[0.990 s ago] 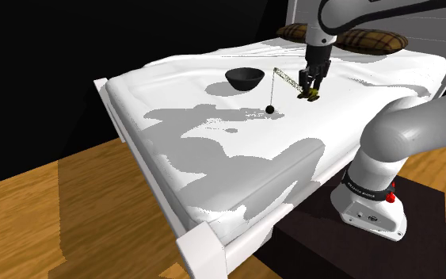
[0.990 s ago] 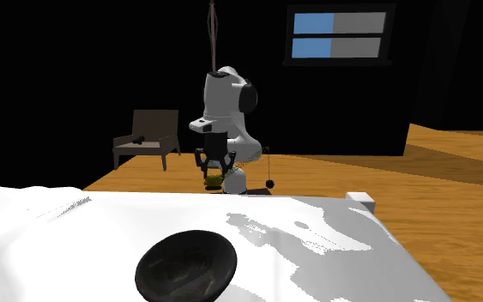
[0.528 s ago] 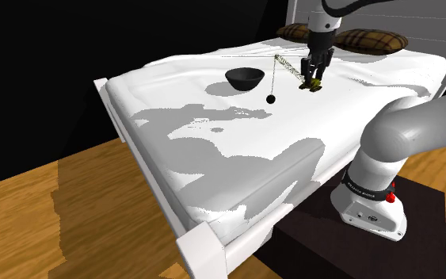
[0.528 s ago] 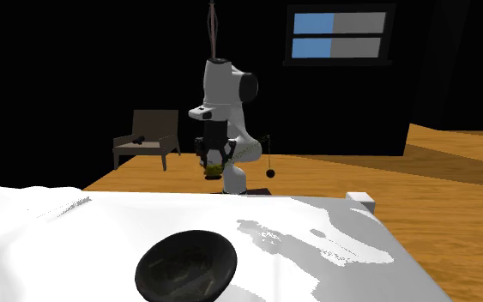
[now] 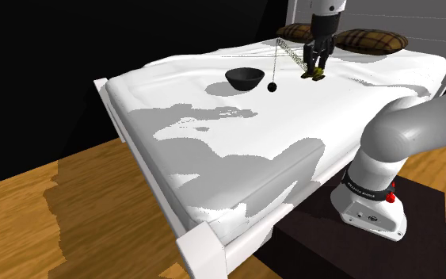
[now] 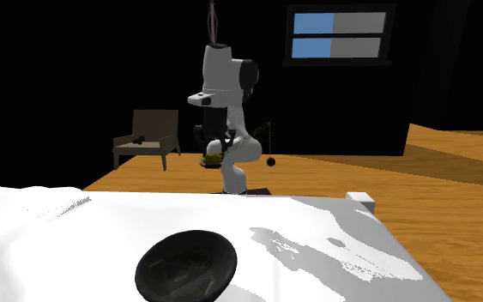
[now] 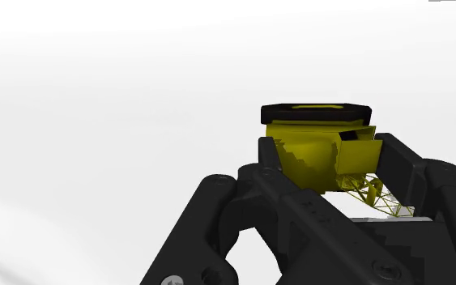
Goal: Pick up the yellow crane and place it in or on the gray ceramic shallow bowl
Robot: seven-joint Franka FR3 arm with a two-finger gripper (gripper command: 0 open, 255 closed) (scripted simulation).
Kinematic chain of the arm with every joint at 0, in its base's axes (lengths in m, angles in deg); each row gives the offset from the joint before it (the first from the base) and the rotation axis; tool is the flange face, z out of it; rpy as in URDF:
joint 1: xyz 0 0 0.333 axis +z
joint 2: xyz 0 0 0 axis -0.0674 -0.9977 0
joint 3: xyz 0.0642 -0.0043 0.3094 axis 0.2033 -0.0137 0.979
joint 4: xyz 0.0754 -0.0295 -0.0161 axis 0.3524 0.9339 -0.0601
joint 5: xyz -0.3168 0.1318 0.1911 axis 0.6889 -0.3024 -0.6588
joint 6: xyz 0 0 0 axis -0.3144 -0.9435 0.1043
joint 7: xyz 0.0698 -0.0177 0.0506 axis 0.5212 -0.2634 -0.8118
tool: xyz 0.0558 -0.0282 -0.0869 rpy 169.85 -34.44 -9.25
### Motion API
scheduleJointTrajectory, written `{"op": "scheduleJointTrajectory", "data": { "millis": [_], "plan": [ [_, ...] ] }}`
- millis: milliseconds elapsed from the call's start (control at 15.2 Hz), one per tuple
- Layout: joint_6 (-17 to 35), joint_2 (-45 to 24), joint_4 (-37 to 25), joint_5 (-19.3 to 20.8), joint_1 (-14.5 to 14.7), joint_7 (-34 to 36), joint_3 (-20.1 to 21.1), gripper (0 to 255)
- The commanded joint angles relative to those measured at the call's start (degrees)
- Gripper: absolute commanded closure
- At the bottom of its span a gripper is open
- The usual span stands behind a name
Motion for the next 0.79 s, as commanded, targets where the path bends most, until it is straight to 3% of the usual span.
{"op": "scheduleJointTrajectory", "data": {
  "millis": [0, 726],
  "plan": [
    [0.51, -2.47, -2.01, 0.13, 0.09, -0.37, -0.46, 255],
    [9.87, -28.37, -19.10, -0.69, 1.45, -4.35, -5.63, 255]
  ]
}}
